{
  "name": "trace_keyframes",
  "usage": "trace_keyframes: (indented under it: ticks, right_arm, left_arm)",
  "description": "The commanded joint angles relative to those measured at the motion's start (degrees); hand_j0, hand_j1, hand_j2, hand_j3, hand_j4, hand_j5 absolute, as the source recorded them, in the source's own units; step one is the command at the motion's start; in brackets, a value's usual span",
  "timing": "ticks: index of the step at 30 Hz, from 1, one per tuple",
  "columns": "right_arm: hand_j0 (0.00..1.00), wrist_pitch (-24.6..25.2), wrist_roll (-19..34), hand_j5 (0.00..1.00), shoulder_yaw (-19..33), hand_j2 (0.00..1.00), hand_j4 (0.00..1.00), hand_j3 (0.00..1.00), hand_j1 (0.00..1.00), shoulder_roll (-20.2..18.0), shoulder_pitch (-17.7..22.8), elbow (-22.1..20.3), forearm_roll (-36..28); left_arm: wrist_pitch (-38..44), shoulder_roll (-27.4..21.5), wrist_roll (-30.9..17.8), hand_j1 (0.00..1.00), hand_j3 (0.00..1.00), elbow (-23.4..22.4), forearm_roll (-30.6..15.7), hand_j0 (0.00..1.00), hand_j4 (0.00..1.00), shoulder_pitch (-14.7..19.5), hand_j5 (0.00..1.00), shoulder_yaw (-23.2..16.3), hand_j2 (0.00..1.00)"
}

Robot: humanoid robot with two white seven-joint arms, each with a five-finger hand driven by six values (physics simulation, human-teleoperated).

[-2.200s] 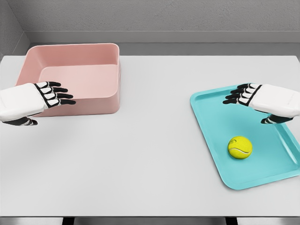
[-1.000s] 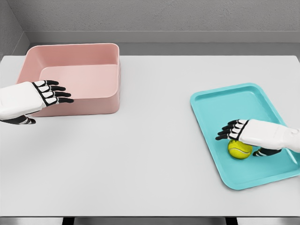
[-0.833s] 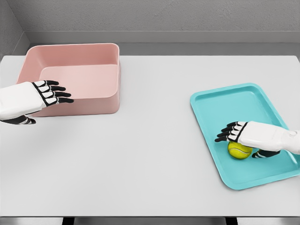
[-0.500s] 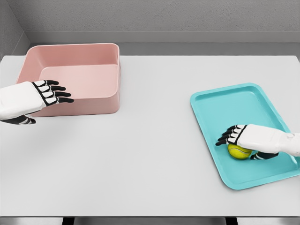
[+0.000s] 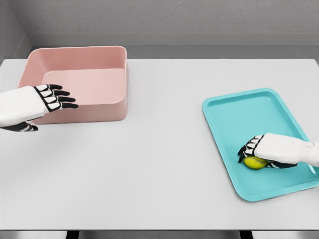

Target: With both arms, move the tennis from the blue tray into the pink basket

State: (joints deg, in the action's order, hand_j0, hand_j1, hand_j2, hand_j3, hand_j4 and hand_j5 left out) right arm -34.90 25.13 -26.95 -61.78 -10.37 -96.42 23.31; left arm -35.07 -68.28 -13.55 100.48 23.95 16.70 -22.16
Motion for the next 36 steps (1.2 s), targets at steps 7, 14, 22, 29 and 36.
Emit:
trace_keyframes:
  ticks: [7, 14, 22, 29, 36]
  right_arm:
    - [0.47, -0.1, 0.45, 0.47, 0.85, 0.47, 0.47, 0.47, 0.47, 0.0, 0.0, 0.09, -0.02]
    - [0.39, -0.1, 0.36, 0.39, 4.19, 0.39, 0.39, 0.39, 0.39, 0.0, -0.09, -0.09, -0.73]
    - [0.35, -0.1, 0.36, 0.35, 7.7, 0.35, 0.35, 0.35, 0.35, 0.26, -0.96, -1.93, -1.34]
    - [0.35, -0.1, 0.54, 0.35, 6.91, 0.35, 0.35, 0.35, 0.35, 3.51, -4.74, -4.83, -1.61]
    - [0.33, -0.1, 1.59, 0.33, 5.07, 0.33, 0.33, 0.33, 0.33, 10.81, -8.79, -4.83, -1.17]
  left_arm:
    - [0.07, -0.1, 0.01, 1.0, 1.0, -0.02, -0.4, 1.0, 1.0, 0.0, 1.0, 0.01, 1.0]
    - [0.07, -0.19, 0.01, 1.0, 1.0, 0.07, -0.48, 1.0, 1.0, 0.0, 1.0, 0.1, 1.0]
    - [0.07, -0.19, 0.01, 1.0, 1.0, 0.07, -0.48, 1.0, 1.0, 0.09, 1.0, 0.1, 1.0]
    - [0.07, -0.19, 0.02, 1.0, 1.0, 0.07, -0.48, 1.0, 1.0, 0.09, 1.0, 0.1, 1.0]
    - [0.07, -0.19, 0.02, 1.0, 1.0, 0.07, -0.48, 1.0, 1.0, 0.09, 1.0, 0.1, 1.0]
